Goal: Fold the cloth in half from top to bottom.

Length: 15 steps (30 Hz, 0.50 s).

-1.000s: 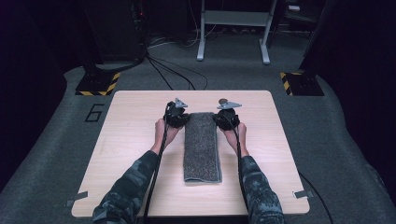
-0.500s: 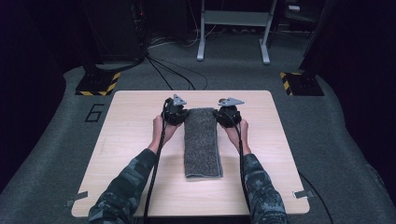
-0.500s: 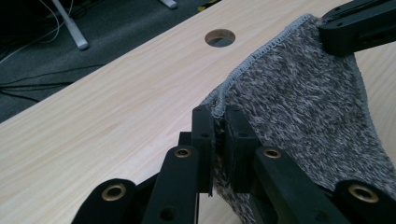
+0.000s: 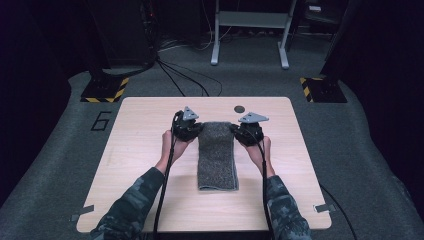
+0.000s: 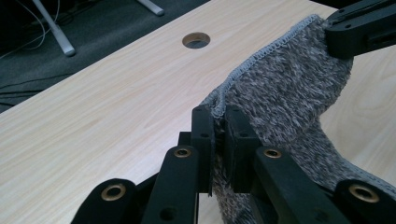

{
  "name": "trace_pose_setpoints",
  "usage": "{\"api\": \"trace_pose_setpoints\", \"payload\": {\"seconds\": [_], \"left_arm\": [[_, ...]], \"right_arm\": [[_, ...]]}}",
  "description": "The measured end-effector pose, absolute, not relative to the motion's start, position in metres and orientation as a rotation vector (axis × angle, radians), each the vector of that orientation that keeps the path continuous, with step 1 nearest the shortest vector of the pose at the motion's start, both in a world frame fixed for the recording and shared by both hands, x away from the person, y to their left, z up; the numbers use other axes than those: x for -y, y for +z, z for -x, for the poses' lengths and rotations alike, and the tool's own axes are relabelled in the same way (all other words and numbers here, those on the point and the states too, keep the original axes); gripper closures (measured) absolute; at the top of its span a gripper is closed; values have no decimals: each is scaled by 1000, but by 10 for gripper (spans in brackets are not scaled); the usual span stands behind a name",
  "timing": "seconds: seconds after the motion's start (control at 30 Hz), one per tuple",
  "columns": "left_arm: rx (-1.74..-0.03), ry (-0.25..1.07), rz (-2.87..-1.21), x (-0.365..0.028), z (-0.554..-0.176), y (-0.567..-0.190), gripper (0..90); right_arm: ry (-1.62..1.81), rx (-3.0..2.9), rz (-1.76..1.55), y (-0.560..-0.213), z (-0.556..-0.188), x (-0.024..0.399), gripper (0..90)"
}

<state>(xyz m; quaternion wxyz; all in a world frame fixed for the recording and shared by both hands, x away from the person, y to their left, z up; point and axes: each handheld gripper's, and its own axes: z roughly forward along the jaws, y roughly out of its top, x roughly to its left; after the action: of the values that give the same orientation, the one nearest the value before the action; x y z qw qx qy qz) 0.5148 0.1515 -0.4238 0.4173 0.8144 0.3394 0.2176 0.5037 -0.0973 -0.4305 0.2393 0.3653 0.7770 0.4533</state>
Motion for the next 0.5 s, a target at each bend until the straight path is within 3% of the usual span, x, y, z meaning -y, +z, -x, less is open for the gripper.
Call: {"api": "trace_pose_setpoints", "payload": {"seconds": [0.5], "left_arm": [[-812, 496, -2084, -152, -487, -438, 832]], "right_arm": [[1271, -2136, -956, -445, -464, 100, 845]]}}
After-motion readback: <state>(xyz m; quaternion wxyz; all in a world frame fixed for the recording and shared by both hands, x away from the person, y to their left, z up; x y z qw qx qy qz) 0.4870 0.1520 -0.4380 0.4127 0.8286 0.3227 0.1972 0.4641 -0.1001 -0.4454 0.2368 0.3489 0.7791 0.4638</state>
